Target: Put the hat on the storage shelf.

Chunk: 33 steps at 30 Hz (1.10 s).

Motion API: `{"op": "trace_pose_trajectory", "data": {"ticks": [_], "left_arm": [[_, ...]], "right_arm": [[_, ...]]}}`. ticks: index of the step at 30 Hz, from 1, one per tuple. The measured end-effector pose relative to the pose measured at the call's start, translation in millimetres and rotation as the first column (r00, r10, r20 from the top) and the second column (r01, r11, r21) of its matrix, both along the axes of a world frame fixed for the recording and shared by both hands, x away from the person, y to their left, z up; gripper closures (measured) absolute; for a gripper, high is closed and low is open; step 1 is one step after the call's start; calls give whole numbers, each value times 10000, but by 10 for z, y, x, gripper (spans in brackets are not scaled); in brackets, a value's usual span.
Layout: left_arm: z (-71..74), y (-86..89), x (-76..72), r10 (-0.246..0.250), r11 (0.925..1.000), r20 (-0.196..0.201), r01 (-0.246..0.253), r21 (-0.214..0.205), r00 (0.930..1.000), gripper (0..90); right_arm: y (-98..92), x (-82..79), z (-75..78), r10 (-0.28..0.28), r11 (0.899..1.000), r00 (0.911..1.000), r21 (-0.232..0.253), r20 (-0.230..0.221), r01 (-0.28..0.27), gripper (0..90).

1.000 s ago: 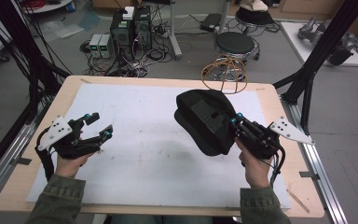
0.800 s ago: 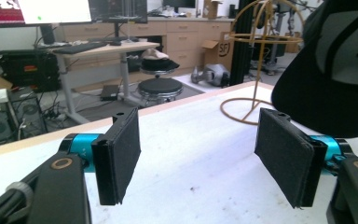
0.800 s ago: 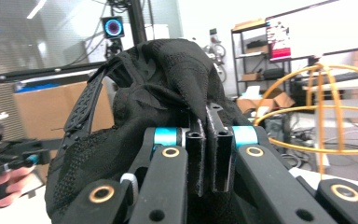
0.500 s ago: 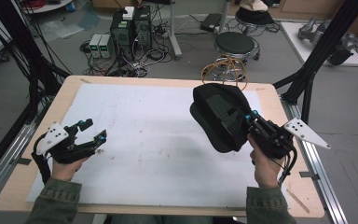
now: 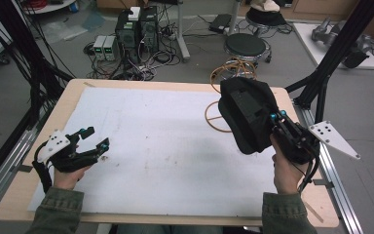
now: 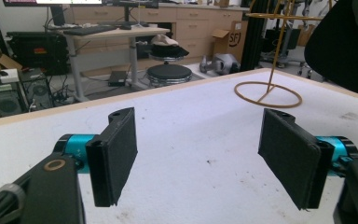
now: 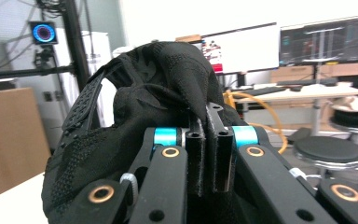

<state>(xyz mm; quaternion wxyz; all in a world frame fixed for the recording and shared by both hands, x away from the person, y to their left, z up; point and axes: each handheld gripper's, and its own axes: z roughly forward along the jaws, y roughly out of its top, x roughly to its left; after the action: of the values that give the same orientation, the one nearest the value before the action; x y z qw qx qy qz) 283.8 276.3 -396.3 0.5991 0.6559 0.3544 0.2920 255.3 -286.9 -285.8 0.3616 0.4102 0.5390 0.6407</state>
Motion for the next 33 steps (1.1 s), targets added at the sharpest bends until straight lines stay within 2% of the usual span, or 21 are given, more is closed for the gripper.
{"op": "trace_pose_trajectory", "data": {"ticks": [4, 9, 14, 21, 25, 26, 28, 33], "left_arm": [[-23, 8, 5, -85, 10000, -88, 84, -50, 9999, 274], [-43, 10, 6, -27, 9999, -144, 25, -123, 9999, 274], [-71, -1, 16, 8, 9999, -274, -13, -169, 9996, 274], [-85, 15, -2, 88, 10000, -217, -89, -20, 9997, 269], [-132, 52, -27, 406, 9991, -288, -402, 142, 9988, 253], [-148, 62, -35, 564, 9982, -313, -558, 213, 9979, 241], [-208, 92, -63, 1313, 9909, -404, -1299, 353, 9905, 232], [-259, 130, -96, 2265, 9734, -417, -2247, 445, 9731, 202]], "right_arm": [[-45, 12, 31, -535, 9984, 9986, 152, -3, 535, 872], [-72, 18, 74, -1313, 9913, 9913, 96, 53, 1312, 872], [-84, 60, 115, -1484, 9889, 9889, 11, 101, 1484, 872], [-168, 67, 161, -2079, 9781, 9780, 90, 166, 2077, 873], [-201, 51, 202, -2358, 9718, 9714, 17, 269, 2358, 872], [-206, 49, 214, -2456, 9693, 9688, -9, 317, 2458, 872], [-211, 53, 238, -2633, 9647, 9641, 20, 355, 2634, 872], [-221, 96, 290, -3073, 9516, 9504, 125, 482, 3071, 872]]}}
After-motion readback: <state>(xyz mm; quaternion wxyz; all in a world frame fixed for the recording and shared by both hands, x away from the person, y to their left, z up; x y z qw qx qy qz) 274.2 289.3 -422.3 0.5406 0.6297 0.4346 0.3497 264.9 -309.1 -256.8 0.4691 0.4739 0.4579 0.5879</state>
